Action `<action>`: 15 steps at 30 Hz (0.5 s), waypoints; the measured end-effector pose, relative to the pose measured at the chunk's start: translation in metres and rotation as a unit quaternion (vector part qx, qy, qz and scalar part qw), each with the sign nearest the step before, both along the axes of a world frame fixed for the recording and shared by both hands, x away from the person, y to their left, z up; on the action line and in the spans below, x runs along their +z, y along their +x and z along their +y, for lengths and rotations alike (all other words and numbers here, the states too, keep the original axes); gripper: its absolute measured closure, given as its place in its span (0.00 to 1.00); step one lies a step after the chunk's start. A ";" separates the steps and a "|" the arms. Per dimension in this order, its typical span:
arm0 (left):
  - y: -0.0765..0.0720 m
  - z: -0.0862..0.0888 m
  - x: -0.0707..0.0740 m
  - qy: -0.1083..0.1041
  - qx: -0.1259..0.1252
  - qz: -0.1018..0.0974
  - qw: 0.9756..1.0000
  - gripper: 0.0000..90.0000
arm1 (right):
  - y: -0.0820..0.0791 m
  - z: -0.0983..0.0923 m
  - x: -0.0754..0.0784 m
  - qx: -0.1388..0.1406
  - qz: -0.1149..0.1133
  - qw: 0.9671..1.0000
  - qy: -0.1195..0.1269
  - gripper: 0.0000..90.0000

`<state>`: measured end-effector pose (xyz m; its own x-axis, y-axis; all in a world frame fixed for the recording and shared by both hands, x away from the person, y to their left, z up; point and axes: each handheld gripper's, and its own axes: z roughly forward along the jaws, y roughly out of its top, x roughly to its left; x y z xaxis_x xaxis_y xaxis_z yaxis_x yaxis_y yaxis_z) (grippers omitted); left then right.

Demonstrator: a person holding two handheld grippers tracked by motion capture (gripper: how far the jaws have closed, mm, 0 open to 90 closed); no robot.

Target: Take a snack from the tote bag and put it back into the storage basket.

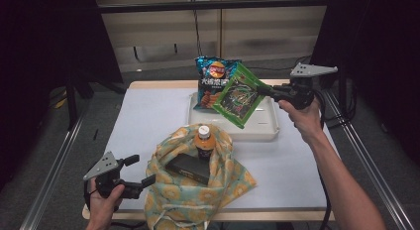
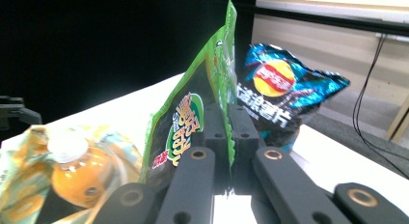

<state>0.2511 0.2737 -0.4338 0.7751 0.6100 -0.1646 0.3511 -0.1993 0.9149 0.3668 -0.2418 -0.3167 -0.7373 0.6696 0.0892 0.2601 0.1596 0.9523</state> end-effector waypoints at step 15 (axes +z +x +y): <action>0.001 0.003 0.000 -0.007 0.002 0.004 1.000 0.04 | 0.040 -0.017 -0.030 -0.030 0.035 0.999 -0.023 0.99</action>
<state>0.2523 0.2762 -0.4337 0.7709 0.6115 -0.1785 0.3586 -0.1850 0.9150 0.4065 -0.2586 -0.3463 -0.6895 0.7163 0.1072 0.3354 0.1847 0.9238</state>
